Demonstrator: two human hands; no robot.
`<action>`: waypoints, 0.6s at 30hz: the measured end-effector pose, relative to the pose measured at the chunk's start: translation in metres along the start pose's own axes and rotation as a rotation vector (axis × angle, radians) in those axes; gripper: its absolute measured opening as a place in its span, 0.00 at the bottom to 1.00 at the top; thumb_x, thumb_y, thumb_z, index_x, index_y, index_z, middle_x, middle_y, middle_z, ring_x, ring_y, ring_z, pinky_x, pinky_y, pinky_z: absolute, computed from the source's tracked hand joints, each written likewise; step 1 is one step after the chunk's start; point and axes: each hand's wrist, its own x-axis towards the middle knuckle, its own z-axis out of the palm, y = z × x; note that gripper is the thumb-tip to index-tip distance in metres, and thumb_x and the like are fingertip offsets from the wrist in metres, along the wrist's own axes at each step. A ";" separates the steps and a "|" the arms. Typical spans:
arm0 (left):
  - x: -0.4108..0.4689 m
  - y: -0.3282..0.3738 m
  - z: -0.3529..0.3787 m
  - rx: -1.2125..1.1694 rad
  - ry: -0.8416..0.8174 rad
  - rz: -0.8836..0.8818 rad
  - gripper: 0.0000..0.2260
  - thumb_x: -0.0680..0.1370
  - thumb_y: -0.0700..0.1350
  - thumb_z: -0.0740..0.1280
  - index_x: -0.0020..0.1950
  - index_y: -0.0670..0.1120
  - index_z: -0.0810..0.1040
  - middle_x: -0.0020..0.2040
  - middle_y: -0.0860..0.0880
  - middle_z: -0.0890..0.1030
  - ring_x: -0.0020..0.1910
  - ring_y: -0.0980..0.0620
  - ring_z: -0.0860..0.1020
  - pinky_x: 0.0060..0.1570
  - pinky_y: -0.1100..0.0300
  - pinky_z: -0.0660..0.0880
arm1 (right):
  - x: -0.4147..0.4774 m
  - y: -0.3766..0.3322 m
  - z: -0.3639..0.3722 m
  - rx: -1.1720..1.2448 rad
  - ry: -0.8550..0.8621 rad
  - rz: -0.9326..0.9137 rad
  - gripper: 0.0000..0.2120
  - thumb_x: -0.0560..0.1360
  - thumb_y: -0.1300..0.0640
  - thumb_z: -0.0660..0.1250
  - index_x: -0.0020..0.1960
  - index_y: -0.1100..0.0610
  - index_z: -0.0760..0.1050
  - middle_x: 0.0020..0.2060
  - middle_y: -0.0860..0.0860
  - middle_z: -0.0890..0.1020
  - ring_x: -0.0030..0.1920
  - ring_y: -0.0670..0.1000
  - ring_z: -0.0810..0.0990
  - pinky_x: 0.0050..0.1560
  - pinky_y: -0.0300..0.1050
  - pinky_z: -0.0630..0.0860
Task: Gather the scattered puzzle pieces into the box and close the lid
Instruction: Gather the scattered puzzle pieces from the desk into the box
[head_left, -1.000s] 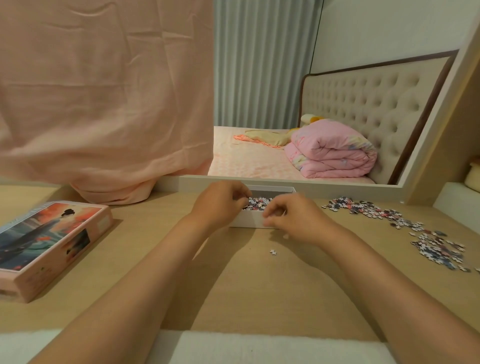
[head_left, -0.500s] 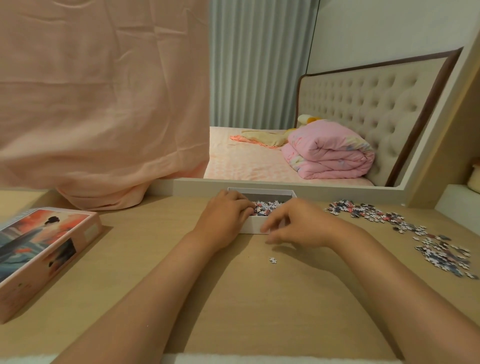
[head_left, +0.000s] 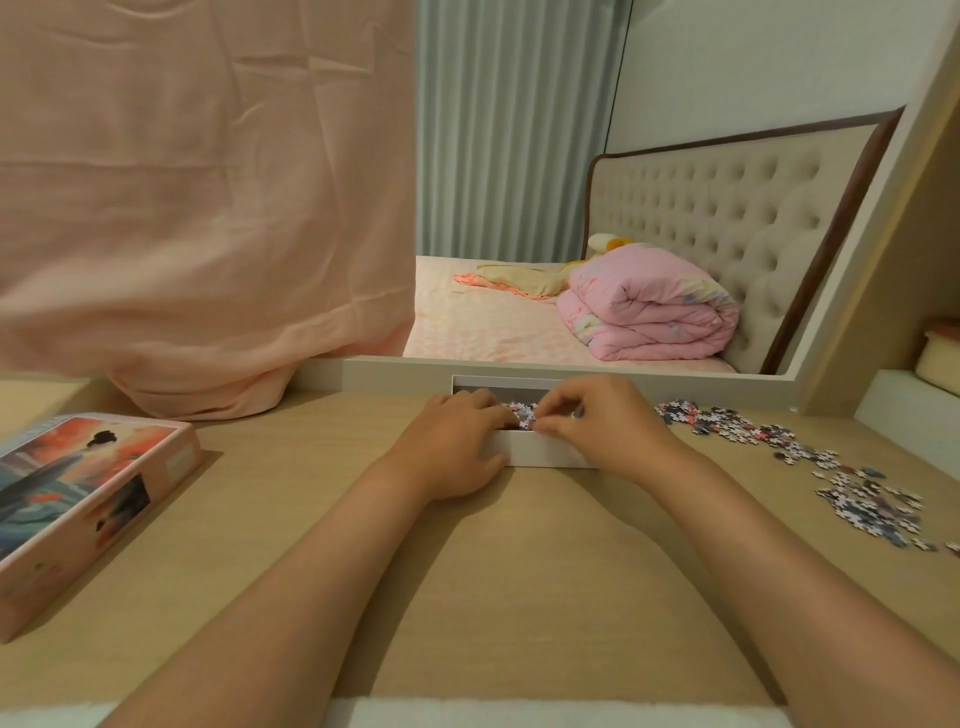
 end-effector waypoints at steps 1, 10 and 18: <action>0.001 0.000 0.000 0.007 -0.029 0.013 0.22 0.75 0.54 0.64 0.69 0.58 0.72 0.63 0.54 0.75 0.62 0.50 0.72 0.62 0.52 0.66 | 0.004 0.001 0.000 -0.060 0.060 0.016 0.02 0.73 0.50 0.72 0.42 0.43 0.84 0.38 0.39 0.83 0.43 0.42 0.79 0.45 0.43 0.75; 0.003 -0.010 -0.003 0.009 -0.020 0.030 0.28 0.73 0.58 0.65 0.72 0.54 0.69 0.69 0.54 0.71 0.67 0.51 0.69 0.67 0.54 0.62 | 0.001 0.009 0.017 -0.266 -0.385 -0.135 0.26 0.81 0.39 0.57 0.77 0.45 0.62 0.77 0.42 0.63 0.76 0.45 0.62 0.75 0.44 0.59; 0.001 -0.008 -0.007 0.081 -0.142 0.000 0.31 0.76 0.59 0.63 0.77 0.53 0.62 0.76 0.51 0.64 0.74 0.50 0.63 0.73 0.53 0.53 | 0.021 0.000 0.022 -0.394 -0.406 -0.051 0.31 0.79 0.32 0.52 0.79 0.41 0.56 0.80 0.43 0.54 0.79 0.48 0.55 0.77 0.53 0.54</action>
